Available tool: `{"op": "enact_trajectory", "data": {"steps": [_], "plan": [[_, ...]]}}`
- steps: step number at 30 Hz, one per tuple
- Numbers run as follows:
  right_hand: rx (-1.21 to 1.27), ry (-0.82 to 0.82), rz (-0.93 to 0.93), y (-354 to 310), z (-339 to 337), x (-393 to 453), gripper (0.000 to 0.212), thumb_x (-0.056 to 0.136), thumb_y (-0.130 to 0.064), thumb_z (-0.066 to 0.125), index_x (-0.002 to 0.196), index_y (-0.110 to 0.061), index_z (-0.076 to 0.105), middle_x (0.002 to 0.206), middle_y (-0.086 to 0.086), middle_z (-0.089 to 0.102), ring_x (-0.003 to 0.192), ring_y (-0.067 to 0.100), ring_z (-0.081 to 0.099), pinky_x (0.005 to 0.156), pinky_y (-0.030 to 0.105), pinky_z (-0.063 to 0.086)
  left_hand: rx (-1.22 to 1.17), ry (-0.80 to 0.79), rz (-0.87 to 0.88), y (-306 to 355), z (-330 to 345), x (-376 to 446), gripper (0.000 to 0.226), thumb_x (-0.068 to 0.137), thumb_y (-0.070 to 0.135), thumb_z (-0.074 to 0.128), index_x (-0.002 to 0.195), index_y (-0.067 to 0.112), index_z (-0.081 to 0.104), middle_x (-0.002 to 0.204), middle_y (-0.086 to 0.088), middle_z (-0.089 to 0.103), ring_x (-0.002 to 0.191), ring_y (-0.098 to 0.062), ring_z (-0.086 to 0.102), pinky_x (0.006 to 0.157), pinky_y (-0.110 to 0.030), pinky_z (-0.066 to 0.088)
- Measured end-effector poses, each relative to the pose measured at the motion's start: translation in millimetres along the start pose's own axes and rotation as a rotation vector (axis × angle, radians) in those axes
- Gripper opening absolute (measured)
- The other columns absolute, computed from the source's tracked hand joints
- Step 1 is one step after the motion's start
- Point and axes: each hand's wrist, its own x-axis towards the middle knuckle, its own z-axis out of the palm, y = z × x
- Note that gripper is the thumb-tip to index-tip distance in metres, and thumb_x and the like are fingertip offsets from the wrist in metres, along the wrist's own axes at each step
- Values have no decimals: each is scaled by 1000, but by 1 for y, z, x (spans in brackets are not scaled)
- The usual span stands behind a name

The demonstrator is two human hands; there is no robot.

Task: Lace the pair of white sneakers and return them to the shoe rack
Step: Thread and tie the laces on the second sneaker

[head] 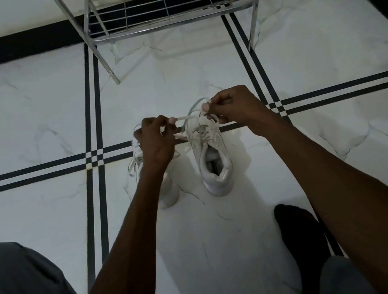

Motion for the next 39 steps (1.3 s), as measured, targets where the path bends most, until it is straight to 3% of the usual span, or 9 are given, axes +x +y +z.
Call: {"op": "enact_trajectory", "data": {"steps": [5, 7, 11, 16, 21, 26, 30, 35, 39], "plan": [[-109, 224, 392, 42, -21, 20, 22, 91, -21, 70, 80, -2, 68, 99, 15, 78, 65, 16, 66, 49, 21, 44, 241, 197, -126, -19, -33, -9, 40, 99, 39, 52, 107, 7, 73, 128, -16, 60, 127, -43, 45, 104, -44, 34], [-155, 299, 438, 64, -23, 17, 26, 88, -26, 72, 89, 1, 71, 99, 15, 78, 59, 13, 64, 36, 18, 37, 379, 216, -216, -25, -37, -17, 35, 101, 34, 52, 111, 6, 71, 132, -15, 58, 130, -45, 42, 108, -57, 33], [-251, 239, 493, 82, -14, 4, 34, 86, -34, 74, 89, -1, 72, 87, 10, 77, 61, 13, 66, 38, 19, 36, 408, 219, -262, -26, -25, -27, 32, 99, 27, 49, 115, 7, 68, 130, -16, 58, 131, -45, 41, 109, -60, 31], [-501, 301, 241, 75, -13, 1, 51, 77, -50, 80, 86, -1, 69, 76, 4, 66, 78, 21, 65, 56, 25, 42, 292, 260, -13, -14, -9, -24, 30, 99, 26, 59, 125, 12, 60, 135, -14, 55, 132, -38, 42, 106, -51, 37], [-512, -27, -78, 62, -3, 1, 38, 85, -19, 79, 119, -7, 70, 123, 11, 67, 110, 25, 65, 84, 28, 47, 223, -87, 302, 4, 24, -22, 36, 89, -3, 60, 121, 8, 69, 122, -14, 71, 121, -38, 56, 102, -49, 47], [-554, -55, -83, 69, 9, 2, 13, 90, -17, 72, 100, -12, 78, 104, 4, 76, 92, 11, 65, 71, 11, 42, 224, -189, 213, 8, 49, -36, 46, 80, 6, 49, 120, 12, 71, 117, -13, 72, 113, -38, 62, 91, -50, 54], [-562, -14, -96, 70, 11, 4, 10, 91, -15, 69, 94, -10, 78, 95, 3, 75, 84, 10, 63, 64, 8, 38, 158, -109, 104, 2, 52, -34, 14, 92, 16, 60, 103, 20, 69, 107, -1, 74, 109, -33, 61, 93, -52, 50], [-588, -17, -89, 70, 13, 8, 12, 93, -14, 64, 93, -7, 75, 91, 11, 76, 84, 21, 69, 78, 35, 57, 53, -155, 53, -6, 51, -28, 12, 86, 23, 59, 93, 23, 69, 92, 3, 76, 96, -28, 68, 87, -53, 54], [-663, -25, -81, 67, 13, 8, 13, 92, -11, 63, 95, -5, 74, 97, 11, 75, 90, 25, 69, 83, 39, 57, 333, -114, 166, -3, 47, -30, 16, 91, 8, 59, 98, 20, 65, 99, 3, 73, 107, -31, 54, 92, -41, 37]]}}
